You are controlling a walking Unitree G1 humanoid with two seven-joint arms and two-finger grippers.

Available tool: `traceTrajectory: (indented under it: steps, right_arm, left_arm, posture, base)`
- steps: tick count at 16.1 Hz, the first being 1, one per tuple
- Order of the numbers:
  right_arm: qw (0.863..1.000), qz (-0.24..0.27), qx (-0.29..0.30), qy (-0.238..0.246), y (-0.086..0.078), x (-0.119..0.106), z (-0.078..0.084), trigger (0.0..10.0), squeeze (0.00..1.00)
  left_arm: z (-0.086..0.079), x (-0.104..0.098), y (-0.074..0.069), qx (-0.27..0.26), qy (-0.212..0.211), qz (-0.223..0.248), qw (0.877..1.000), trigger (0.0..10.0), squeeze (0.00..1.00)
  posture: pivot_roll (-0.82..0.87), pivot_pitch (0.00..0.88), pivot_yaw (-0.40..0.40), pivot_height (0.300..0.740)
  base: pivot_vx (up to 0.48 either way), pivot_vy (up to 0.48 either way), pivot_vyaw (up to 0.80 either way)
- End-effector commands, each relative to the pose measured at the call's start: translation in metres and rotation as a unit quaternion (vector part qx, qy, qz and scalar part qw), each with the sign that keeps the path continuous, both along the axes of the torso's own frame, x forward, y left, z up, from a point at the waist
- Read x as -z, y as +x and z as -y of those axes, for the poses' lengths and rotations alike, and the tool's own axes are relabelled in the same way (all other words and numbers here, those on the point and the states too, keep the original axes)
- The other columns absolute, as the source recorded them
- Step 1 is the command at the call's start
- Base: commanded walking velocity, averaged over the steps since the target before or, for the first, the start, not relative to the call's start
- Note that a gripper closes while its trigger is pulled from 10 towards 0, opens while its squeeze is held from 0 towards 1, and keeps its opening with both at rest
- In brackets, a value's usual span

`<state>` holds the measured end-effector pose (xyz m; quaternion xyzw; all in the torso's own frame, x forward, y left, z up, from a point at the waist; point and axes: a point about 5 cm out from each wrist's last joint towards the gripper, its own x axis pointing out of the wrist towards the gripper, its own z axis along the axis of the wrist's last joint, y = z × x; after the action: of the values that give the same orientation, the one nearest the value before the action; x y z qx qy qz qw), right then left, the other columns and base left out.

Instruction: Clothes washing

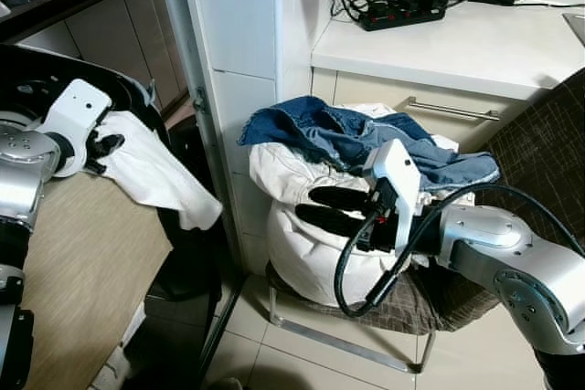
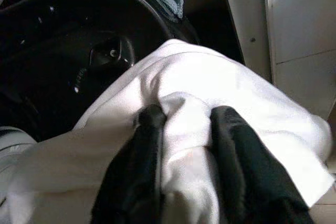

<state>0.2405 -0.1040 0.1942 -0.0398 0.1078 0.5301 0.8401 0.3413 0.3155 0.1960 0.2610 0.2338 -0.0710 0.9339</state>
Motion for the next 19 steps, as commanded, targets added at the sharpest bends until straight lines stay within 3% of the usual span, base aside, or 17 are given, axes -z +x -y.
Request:
traceTrajectory:
  steps: [1, 5, 10, 11, 13, 14, 15, 17, 18, 19]
  right_arm:
    - [1.000, 0.004, -0.006, -0.004, -0.002, -0.003, 0.000, 10.0, 0.00]
    - [1.000, 0.005, -0.006, -0.006, -0.002, -0.003, 0.000, 10.0, 0.00]
    - [1.000, 0.006, -0.007, -0.007, -0.002, -0.003, 0.000, 10.0, 0.00]
    - [1.000, 0.006, -0.007, -0.007, -0.002, -0.003, -0.001, 10.0, 0.00]
    - [1.000, 0.007, -0.007, -0.007, -0.001, -0.003, 0.000, 10.0, 0.00]
    - [1.000, 0.009, -0.006, -0.007, -0.001, -0.004, 0.000, 10.0, 0.00]
    - [1.000, 0.009, -0.006, -0.006, -0.001, -0.004, 0.000, 10.0, 0.00]
    - [1.000, 0.013, -0.007, -0.004, 0.001, -0.006, -0.001, 10.0, 0.00]
    - [1.000, 0.014, -0.007, -0.004, 0.001, -0.006, -0.001, 10.0, 0.00]
    - [1.000, 0.016, -0.010, -0.003, 0.001, -0.007, -0.002, 10.0, 0.00]
  left_arm:
    - [-0.005, 0.000, -0.002, -0.009, -0.003, -0.010, 1.000, 0.0, 0.00]
    - [-0.012, -0.004, -0.003, -0.033, 0.007, 0.005, 0.999, 0.0, 0.00]
    - [-0.043, -0.023, -0.007, -0.127, 0.058, 0.066, 0.988, 0.0, 0.00]
    - [-0.054, -0.032, -0.011, -0.154, 0.086, 0.086, 0.981, 0.0, 0.00]
    - [-0.082, -0.058, -0.022, -0.213, 0.170, 0.135, 0.953, 0.0, 0.00]
    - [-0.102, -0.082, -0.035, -0.253, 0.234, 0.170, 0.923, 0.0, 0.00]
    - [-0.107, -0.088, -0.039, -0.263, 0.255, 0.177, 0.914, 0.0, 0.00]
    - [-0.131, -0.115, -0.060, -0.307, 0.343, 0.192, 0.867, 0.0, 0.00]
    - [-0.140, -0.119, -0.068, -0.322, 0.365, 0.184, 0.854, 0.0, 0.00]
    - [-0.143, -0.107, -0.069, -0.319, 0.355, 0.153, 0.865, 0.0, 0.00]
  posture:
    - [-0.07, 0.000, 0.043, 0.740]
    - [-0.07, 0.000, 0.042, 0.740]
    - [-0.07, 0.000, 0.042, 0.740]
    - [-0.07, 0.000, 0.042, 0.740]
    - [-0.07, 0.000, 0.042, 0.740]
    - [-0.07, 0.000, 0.041, 0.740]
    - [-0.07, 0.000, 0.041, 0.740]
    - [-0.06, 0.000, 0.035, 0.740]
    - [-0.06, 0.000, 0.035, 0.740]
    - [-0.05, 0.000, 0.031, 0.740]
  base:
    - [0.000, 0.000, 0.00]
    - [0.000, 0.000, 0.00]
    - [0.000, 0.000, 0.00]
    - [0.000, 0.000, 0.00]
    - [0.000, 0.000, 0.00]
    - [0.000, 0.000, 0.00]
    - [0.000, 0.000, 0.00]
    - [0.000, 0.000, 0.00]
    - [0.000, 0.000, 0.00]
    - [0.000, 0.000, 0.00]
